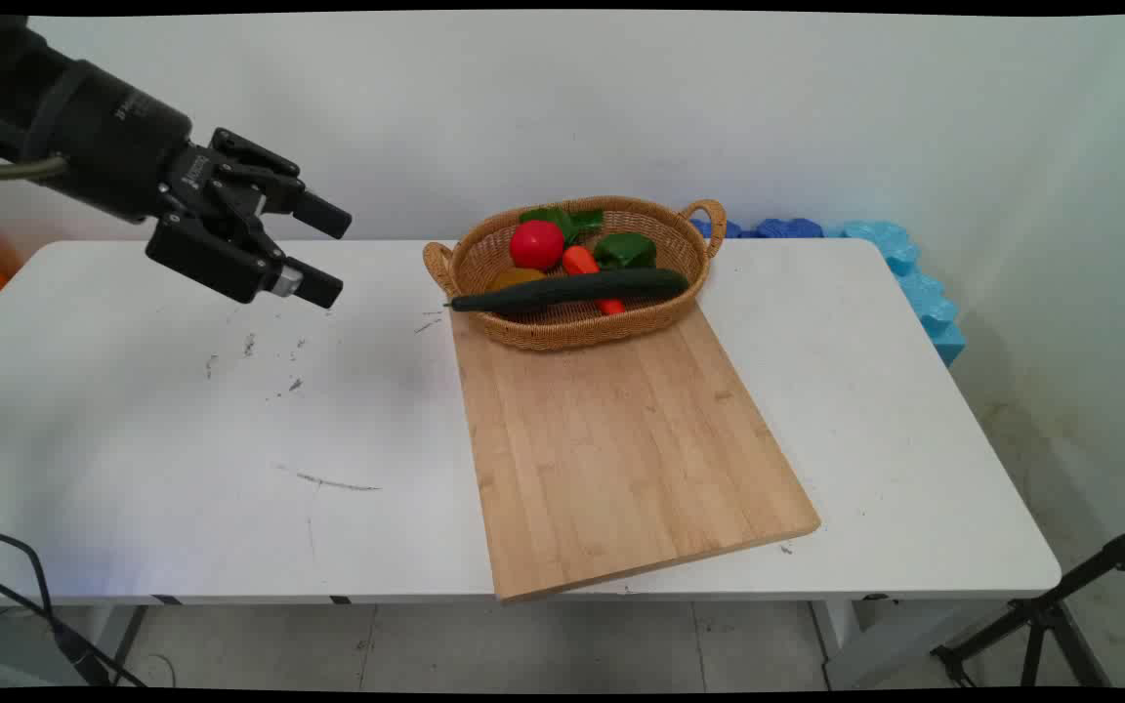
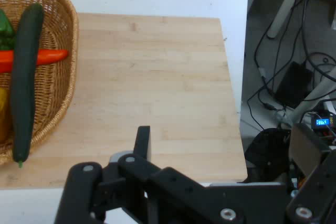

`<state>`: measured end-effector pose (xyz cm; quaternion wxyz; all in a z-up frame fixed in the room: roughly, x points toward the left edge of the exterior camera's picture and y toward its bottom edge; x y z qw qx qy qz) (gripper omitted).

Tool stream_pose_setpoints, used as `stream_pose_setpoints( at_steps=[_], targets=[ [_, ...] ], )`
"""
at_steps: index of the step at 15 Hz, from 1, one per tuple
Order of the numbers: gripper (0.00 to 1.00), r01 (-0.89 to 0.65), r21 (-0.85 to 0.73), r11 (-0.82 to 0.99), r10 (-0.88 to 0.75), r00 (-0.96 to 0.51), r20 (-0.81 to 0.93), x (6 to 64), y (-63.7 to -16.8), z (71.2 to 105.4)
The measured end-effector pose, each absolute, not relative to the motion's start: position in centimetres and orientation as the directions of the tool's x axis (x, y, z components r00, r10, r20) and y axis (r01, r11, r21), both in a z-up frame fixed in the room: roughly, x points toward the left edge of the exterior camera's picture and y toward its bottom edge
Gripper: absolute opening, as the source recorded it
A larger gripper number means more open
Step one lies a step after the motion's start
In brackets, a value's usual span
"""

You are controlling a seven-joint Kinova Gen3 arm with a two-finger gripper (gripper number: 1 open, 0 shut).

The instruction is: Pick up the cucumber from the vegetable basket

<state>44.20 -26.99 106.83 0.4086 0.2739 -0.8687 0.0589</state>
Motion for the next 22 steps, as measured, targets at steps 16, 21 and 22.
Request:
stream_pose_setpoints(
  at_steps=[16,21,22],
  targets=[
    [1.0,-0.625,0.061,0.779,-0.478,-0.527,0.703,42.3,-32.8,106.9],
    [1.0,-0.691,0.029,0.722,-0.54,-0.538,0.647,39.4,-37.6,105.7],
    [1.0,-0.698,0.025,0.715,-0.549,-0.539,0.639,39.0,-38.3,105.4]
  ],
)
